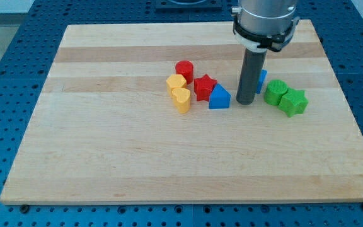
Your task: Push the blue triangle below the red star
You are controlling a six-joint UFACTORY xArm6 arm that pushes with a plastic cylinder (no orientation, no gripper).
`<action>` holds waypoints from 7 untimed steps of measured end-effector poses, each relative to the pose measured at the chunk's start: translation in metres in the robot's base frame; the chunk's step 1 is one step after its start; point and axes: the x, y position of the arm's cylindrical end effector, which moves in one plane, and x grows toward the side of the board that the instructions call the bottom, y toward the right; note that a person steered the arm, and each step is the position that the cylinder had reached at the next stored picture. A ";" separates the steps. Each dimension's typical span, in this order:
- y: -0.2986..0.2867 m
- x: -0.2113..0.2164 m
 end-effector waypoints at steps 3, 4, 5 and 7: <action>-0.020 -0.020; -0.035 -0.017; -0.045 -0.012; -0.046 0.001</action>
